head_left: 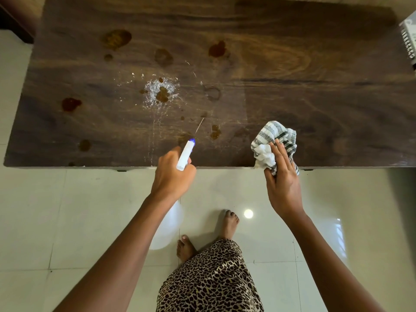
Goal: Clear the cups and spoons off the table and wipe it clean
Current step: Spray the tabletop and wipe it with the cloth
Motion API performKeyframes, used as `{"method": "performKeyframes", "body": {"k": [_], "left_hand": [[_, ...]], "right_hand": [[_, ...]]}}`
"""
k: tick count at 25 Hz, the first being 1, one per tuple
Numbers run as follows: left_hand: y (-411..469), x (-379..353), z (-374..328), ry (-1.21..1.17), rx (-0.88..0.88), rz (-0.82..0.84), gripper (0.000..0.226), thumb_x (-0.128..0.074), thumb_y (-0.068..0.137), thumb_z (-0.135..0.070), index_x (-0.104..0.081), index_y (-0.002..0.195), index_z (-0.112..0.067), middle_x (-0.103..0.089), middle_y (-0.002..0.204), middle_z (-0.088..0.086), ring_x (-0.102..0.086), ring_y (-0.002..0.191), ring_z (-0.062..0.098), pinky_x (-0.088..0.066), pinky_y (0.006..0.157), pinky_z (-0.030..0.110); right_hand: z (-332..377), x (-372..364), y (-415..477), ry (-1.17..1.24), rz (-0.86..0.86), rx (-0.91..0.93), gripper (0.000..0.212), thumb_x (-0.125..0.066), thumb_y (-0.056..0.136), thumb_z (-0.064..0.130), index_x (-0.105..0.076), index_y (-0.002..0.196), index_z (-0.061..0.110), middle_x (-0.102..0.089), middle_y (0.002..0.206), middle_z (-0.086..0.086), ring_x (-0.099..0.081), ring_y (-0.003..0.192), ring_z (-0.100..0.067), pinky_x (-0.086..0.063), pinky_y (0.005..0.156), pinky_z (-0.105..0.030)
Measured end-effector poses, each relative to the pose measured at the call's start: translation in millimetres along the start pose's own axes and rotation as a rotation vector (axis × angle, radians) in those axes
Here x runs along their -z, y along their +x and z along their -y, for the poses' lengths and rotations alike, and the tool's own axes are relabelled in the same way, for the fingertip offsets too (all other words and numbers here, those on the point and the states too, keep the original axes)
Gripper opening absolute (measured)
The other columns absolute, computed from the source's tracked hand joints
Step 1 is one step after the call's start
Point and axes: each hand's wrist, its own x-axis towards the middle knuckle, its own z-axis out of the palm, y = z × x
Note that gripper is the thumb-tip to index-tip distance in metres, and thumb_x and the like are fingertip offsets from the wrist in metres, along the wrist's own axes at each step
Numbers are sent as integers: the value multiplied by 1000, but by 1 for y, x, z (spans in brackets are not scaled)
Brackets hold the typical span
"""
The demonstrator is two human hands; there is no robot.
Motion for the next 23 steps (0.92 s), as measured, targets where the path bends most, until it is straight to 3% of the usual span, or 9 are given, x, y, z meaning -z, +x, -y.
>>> {"method": "performKeyframes", "body": {"k": [5,7,9,11,13,15,17,20,23], "left_hand": [[1,17,6,-75,-70,-36,11,-52,80,3,-59,84,-5,-55,72,4,-50,59,14,-39,50,22],[8,27,7,-123,-121,-93,16,-54,81,4,-61,91,-7,-58,80,3,-53,64,8,-40,53,11],[20,38,7,-158,-148,-191,24,-55,82,3,-60,102,-9,-56,88,2,-52,66,6,-36,53,-1],[36,49,5,-168,-200,-303,31,-57,83,-1,-56,114,-8,-53,93,1,-50,67,8,-35,57,-5],[56,56,4,-182,-270,-378,39,-58,83,-7,-51,121,-6,-51,98,1,-50,74,2,-35,65,-6],[75,61,6,-219,-245,-430,49,-59,84,-8,-43,130,-5,-50,108,1,-53,87,0,-39,75,1],[88,61,7,-236,-203,-494,55,-61,84,-10,-38,134,-4,-52,120,8,-51,104,10,-38,83,4],[102,60,5,-253,-167,-559,59,-63,85,-11,-34,136,-8,-48,132,12,-47,111,12,-32,79,-7],[112,59,17,-290,-191,-549,58,-61,82,-13,-37,134,-4,-49,132,14,-51,111,15,-40,92,8]], "right_hand": [[3,-7,9,13,12,-49,55,-50,92,4,-33,144,11,-29,152,-3,-21,140,-14,-24,114,-47],[1,-11,18,22,33,-99,53,-48,94,7,-30,145,12,-28,152,-2,-21,141,-15,-24,115,-41],[-12,-18,32,79,60,-196,52,-43,97,18,-28,146,17,-32,151,-4,-29,139,-22,-28,113,-42],[-24,-23,53,144,58,-317,54,-35,93,39,-28,144,25,-45,142,-8,-43,129,-29,-37,106,-49],[-33,-29,81,168,27,-385,57,-29,92,48,-31,143,23,-48,138,-10,-47,124,-29,-39,104,-48],[-32,-43,109,114,30,-400,56,-27,98,45,-23,147,17,-32,150,-8,-31,137,-28,-25,112,-47],[-15,-69,127,-75,126,-410,57,-23,99,44,-15,150,18,-5,158,-5,-3,145,-23,-2,117,-48],[29,-119,124,-402,331,-170,57,-16,97,50,-4,149,30,12,157,-4,15,143,-24,16,111,-51],[61,-151,58,-588,477,342,58,-14,95,56,0,147,36,4,158,-6,9,143,-29,5,110,-63]]}}
